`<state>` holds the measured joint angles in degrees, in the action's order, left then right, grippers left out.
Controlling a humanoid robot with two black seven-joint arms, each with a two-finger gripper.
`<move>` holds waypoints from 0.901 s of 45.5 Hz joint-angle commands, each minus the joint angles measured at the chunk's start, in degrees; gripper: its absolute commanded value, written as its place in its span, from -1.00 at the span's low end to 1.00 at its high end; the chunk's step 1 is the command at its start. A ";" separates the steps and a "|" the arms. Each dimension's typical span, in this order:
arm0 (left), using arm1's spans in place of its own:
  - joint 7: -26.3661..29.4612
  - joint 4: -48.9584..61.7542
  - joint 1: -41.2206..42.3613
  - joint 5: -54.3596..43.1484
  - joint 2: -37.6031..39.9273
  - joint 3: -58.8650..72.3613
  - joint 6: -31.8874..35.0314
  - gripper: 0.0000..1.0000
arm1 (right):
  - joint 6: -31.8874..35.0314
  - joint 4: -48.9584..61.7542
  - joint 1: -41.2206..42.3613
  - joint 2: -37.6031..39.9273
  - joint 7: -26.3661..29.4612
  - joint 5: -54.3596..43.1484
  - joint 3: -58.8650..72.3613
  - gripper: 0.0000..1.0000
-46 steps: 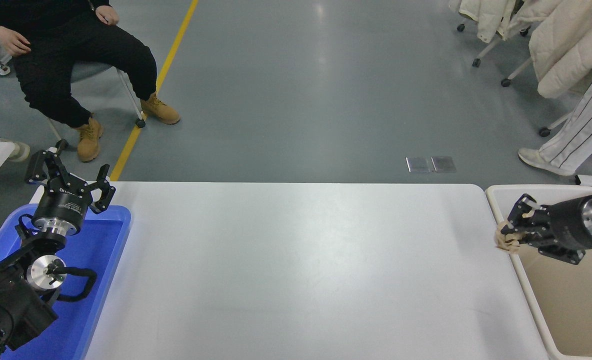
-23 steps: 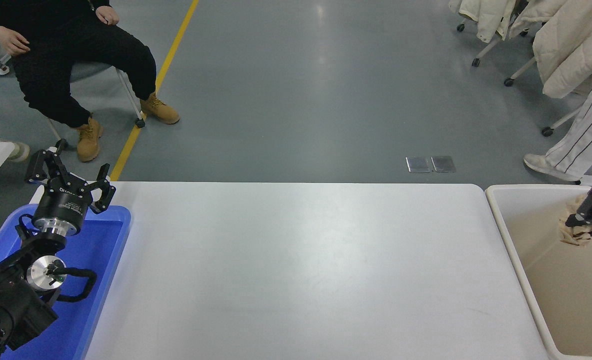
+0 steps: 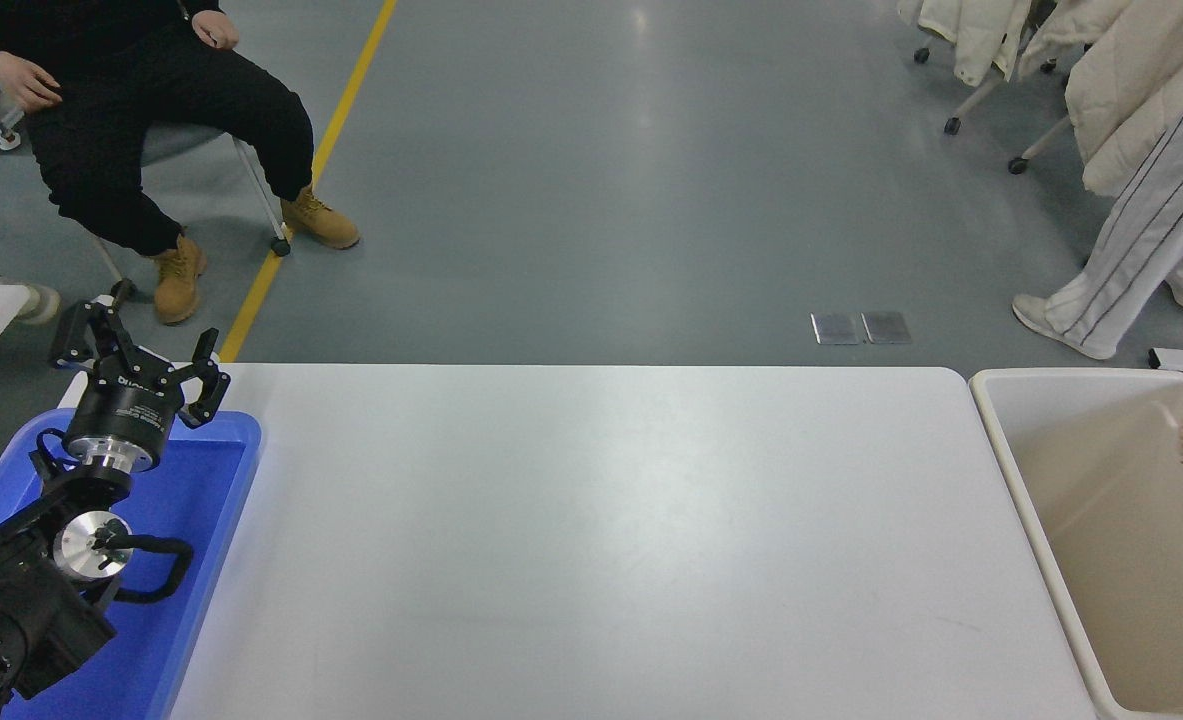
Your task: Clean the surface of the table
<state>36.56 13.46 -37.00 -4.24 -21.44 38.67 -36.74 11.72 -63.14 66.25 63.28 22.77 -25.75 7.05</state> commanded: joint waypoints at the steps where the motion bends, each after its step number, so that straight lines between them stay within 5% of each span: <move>1: 0.00 0.07 0.00 -0.06 0.00 0.00 0.00 1.00 | -10.05 14.96 -15.35 -13.00 -9.93 -0.26 -5.37 -0.90; 13: 0.00 -0.02 0.00 -0.06 0.00 0.00 0.00 1.00 | -10.84 29.81 -24.23 -22.49 -17.85 -0.35 -10.30 -0.87; 27: 0.00 -0.02 0.00 -0.06 0.00 0.00 0.00 1.00 | -20.51 40.29 -28.98 -32.43 -25.76 -0.17 -15.04 -0.82; 41: 0.00 -0.02 0.00 -0.06 0.00 0.00 0.00 1.00 | -24.82 44.77 -30.21 -39.99 -26.38 0.18 -16.80 -0.79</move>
<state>36.56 13.46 -37.00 -4.29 -21.44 38.67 -36.74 -9.61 -23.49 37.61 29.03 -1.91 -25.77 -8.03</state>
